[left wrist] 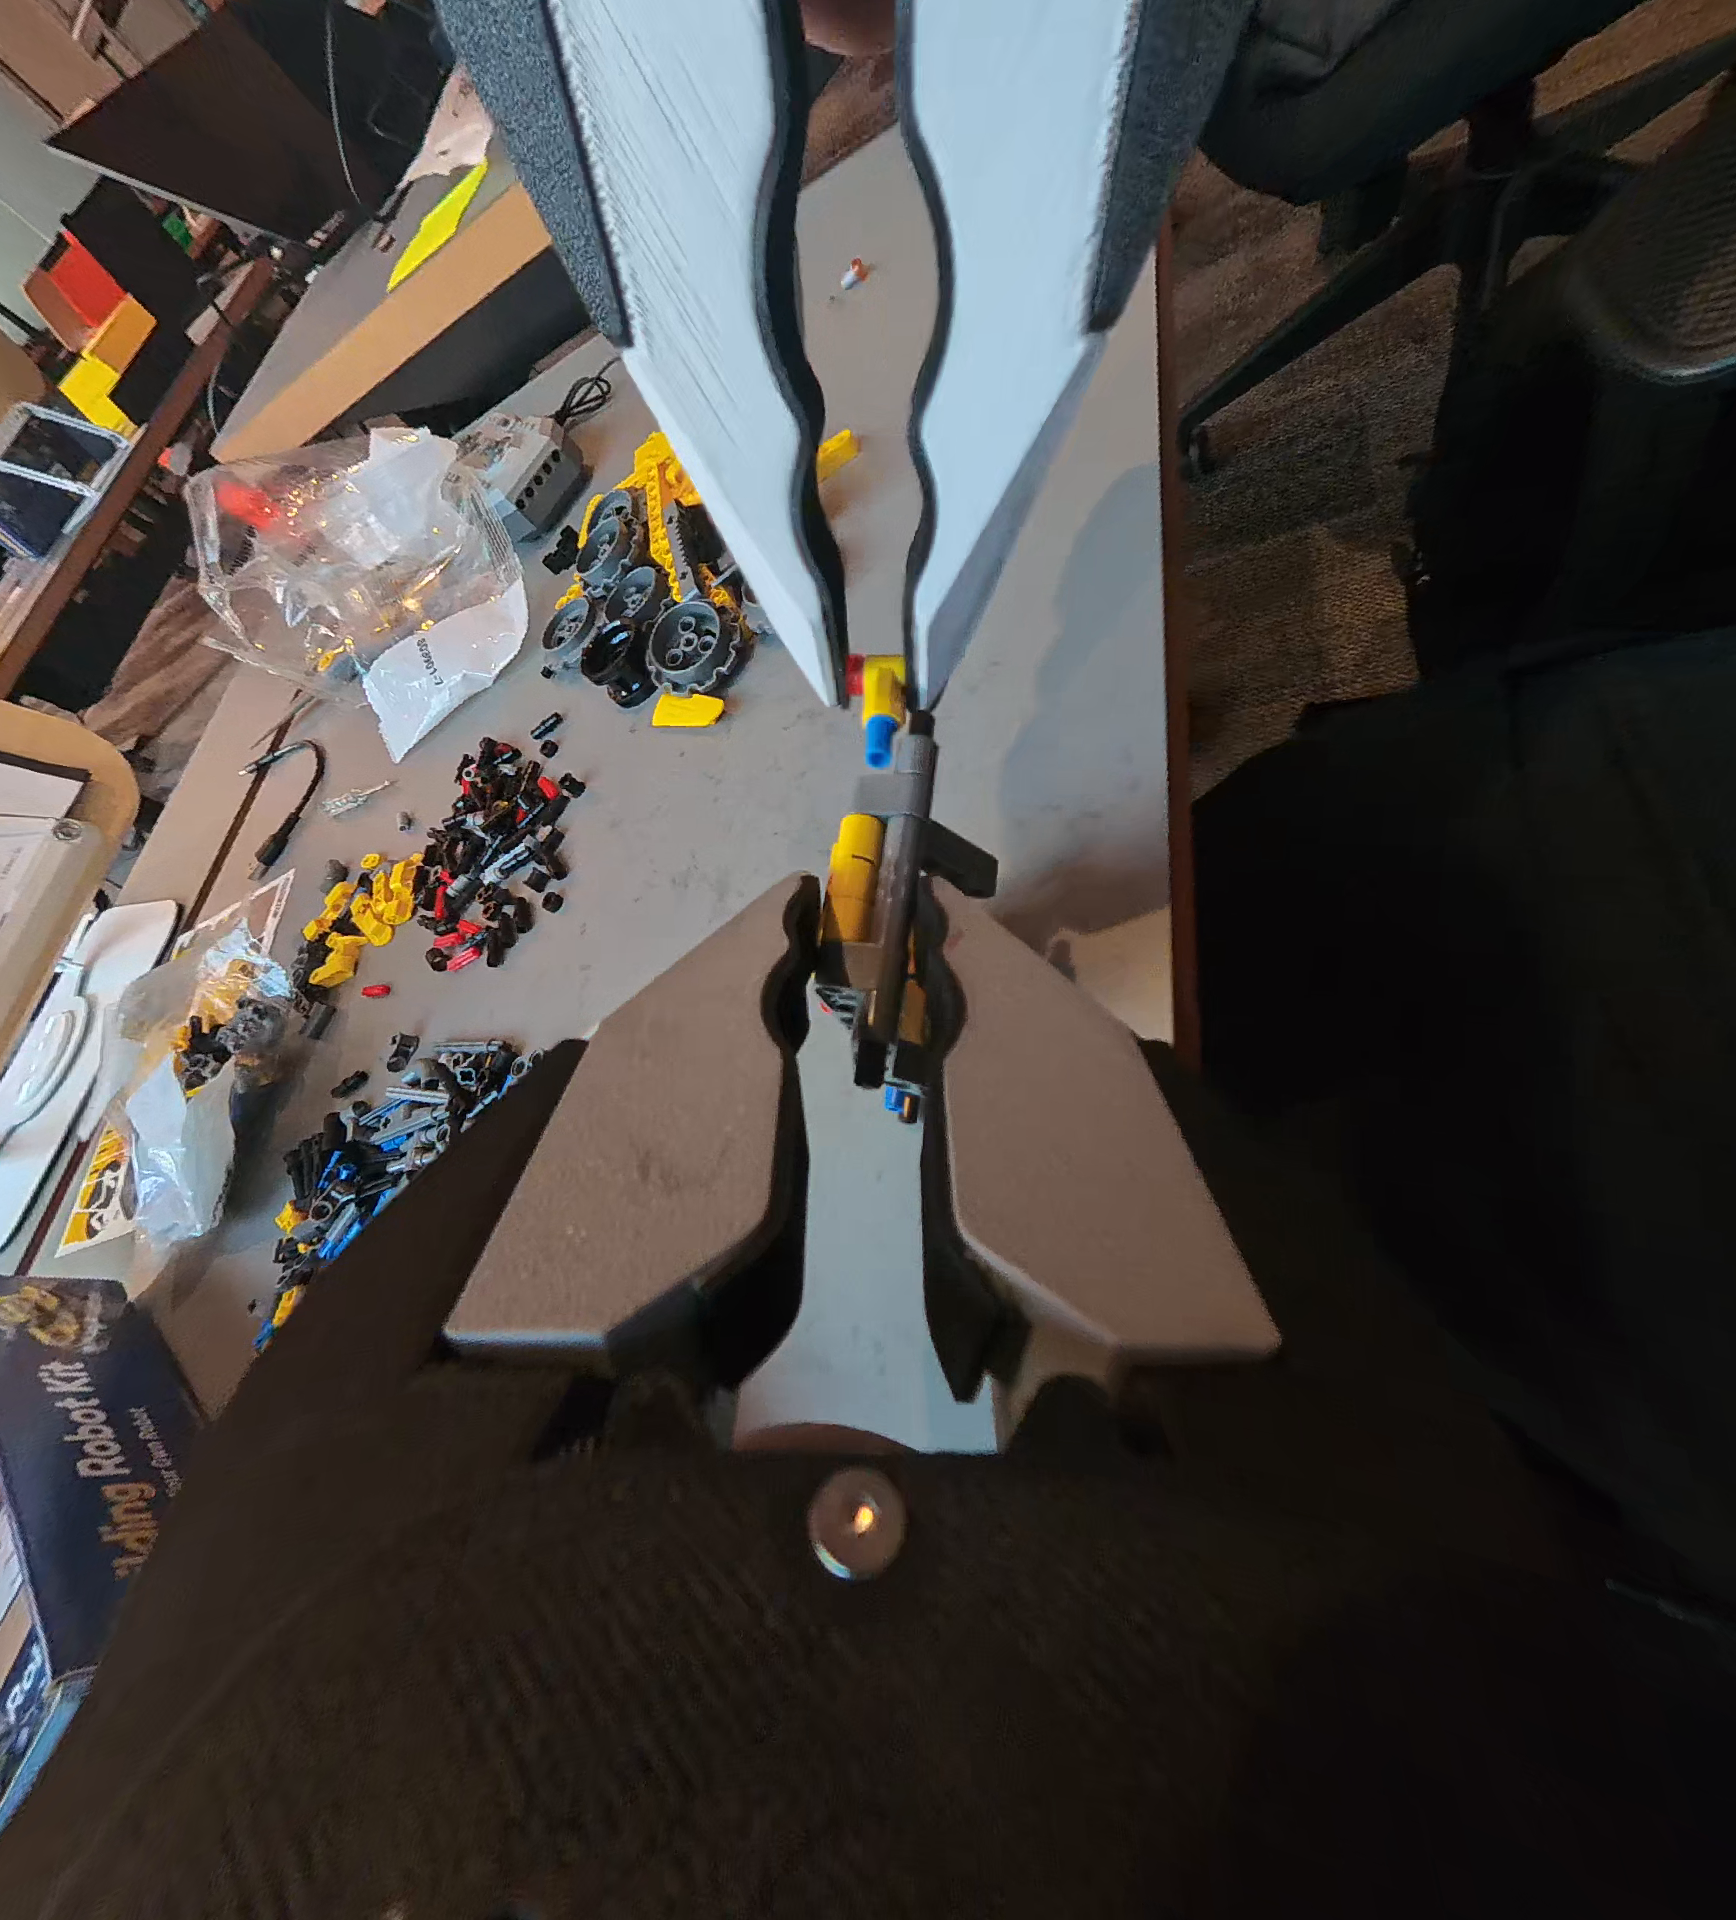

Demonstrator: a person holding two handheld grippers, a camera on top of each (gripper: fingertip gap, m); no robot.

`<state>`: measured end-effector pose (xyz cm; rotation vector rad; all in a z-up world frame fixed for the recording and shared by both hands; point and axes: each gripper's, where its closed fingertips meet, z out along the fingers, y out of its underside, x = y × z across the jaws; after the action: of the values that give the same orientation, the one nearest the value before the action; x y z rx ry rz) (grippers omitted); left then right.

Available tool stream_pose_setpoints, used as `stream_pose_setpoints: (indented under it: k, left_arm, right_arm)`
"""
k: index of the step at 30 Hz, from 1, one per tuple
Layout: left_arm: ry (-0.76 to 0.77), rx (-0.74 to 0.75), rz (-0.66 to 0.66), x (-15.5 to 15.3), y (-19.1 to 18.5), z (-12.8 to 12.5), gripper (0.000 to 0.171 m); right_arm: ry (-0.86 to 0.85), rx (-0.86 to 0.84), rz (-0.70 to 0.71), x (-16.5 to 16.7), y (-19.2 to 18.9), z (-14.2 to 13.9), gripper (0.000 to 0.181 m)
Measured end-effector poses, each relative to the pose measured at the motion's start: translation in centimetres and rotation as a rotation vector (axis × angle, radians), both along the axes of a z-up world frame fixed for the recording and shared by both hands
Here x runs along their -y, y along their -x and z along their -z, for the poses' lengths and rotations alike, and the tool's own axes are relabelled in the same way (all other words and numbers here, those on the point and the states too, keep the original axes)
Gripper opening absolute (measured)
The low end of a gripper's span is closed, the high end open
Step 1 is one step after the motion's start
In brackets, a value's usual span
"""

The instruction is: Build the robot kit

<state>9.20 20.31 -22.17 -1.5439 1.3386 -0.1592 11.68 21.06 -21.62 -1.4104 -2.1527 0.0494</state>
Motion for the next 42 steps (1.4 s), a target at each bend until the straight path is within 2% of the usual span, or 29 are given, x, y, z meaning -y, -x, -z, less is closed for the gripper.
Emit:
stream_pose_setpoints:
  k: [4,8,14,16,19,21,27,32,40,42]
  left_arm:
    - [-0.005,-0.004,0.018,0.0,0.0,0.0,0.014]
    - [-0.132,-0.055,0.005,0.6,0.0,0.5,0.015]
    - [-0.154,-0.194,-0.049,2.0,1.1,4.1,0.022]
    - [-0.172,-0.186,-0.069,2.2,1.3,4.1,0.022]
    - [-0.125,-0.178,-0.076,2.4,1.1,4.3,0.023]
    - [-0.066,-0.175,-0.092,2.3,1.2,4.6,0.03]
    - [0.046,-0.157,-0.123,1.3,2.1,4.7,0.038]
    - [0.199,-0.104,-0.128,1.4,2.8,4.9,0.047]
    - [0.252,-0.033,-0.151,1.1,3.5,4.8,0.054]
    - [0.249,-0.043,-0.175,0.6,3.9,5.0,0.049]
  right_arm:
    - [-0.021,0.025,-0.012,-0.1,0.4,0.0,0.011]
    - [-0.011,-0.012,0.039,-1.3,-0.7,1.5,0.011]
    - [0.01,-0.178,0.127,-1.5,-1.4,3.5,0.011]
    - [0.02,-0.205,0.139,-1.3,-1.4,4.0,0.011]
    - [0.023,-0.224,0.153,-1.2,-1.4,4.6,0.011]
    - [0.02,-0.244,0.164,-1.4,-1.4,4.6,0.011]
    - [0.024,-0.285,0.191,-1.8,-0.9,4.7,0.011]
    - [0.001,-0.344,0.175,-1.5,-0.4,4.4,0.011]
    - [-0.254,-0.441,0.069,-1.4,0.1,3.8,0.011]
    - [-0.323,-0.44,0.047,-1.4,0.2,3.9,0.011]
